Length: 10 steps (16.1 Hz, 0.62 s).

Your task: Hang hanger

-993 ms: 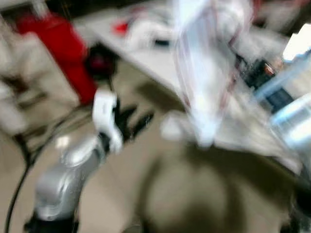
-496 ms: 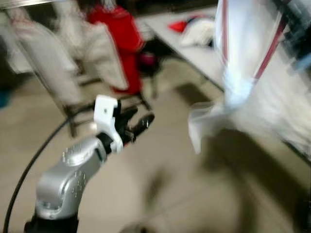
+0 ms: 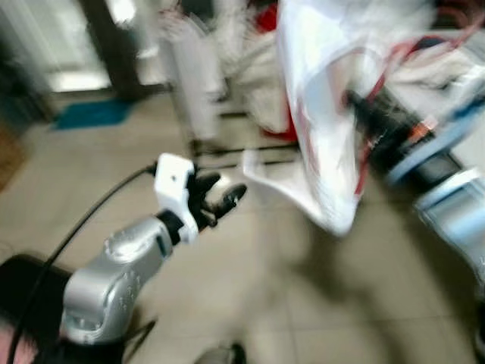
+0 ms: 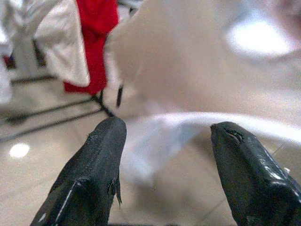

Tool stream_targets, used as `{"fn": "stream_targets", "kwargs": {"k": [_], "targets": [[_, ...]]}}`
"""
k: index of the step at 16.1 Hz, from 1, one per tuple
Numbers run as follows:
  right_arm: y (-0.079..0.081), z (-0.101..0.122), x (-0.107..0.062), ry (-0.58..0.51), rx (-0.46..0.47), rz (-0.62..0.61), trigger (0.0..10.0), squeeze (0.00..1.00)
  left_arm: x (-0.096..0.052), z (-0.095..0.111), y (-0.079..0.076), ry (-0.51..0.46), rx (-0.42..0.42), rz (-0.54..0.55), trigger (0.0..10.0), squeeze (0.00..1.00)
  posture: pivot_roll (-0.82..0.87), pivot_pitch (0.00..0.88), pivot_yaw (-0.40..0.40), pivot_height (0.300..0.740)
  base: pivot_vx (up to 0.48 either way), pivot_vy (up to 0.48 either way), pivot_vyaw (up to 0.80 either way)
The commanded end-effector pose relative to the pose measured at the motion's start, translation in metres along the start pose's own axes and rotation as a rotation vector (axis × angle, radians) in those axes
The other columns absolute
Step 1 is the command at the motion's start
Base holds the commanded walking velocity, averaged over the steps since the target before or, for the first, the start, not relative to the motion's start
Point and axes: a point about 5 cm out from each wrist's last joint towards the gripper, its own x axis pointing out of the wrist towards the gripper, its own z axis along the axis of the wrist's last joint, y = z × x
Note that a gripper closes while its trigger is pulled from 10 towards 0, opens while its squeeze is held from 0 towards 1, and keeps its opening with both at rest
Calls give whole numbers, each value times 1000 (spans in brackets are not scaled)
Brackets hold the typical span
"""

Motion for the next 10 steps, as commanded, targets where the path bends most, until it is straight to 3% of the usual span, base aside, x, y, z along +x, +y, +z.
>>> {"fn": "stream_targets", "kwargs": {"k": [1,3,5,7,9,10], "targets": [[1,-5,2,5,-24,-16,10000,0,-2,2,-1,10,24,4,10000,0,-36,41,39,740,0,0,775],[-28,-36,5,8,18,-187,10000,0,-3,-5,-5,50,35,-8,10000,0,-24,55,30,740,0,0,775],[-45,-54,7,-6,23,-288,10000,0,-5,-10,-5,66,41,15,10000,0,-21,56,19,740,0,0,781],[-48,-62,9,33,-76,-325,10000,0,-2,-10,0,70,65,58,10000,0,-45,60,9,740,0,0,781],[-44,-67,15,93,-196,-369,10000,0,12,-18,19,114,100,175,10000,0,-66,85,14,740,0,0,0],[-46,-71,10,123,-260,-384,10000,0,16,-21,22,128,124,219,10000,0,-59,92,4,740,0,0,0]]}}
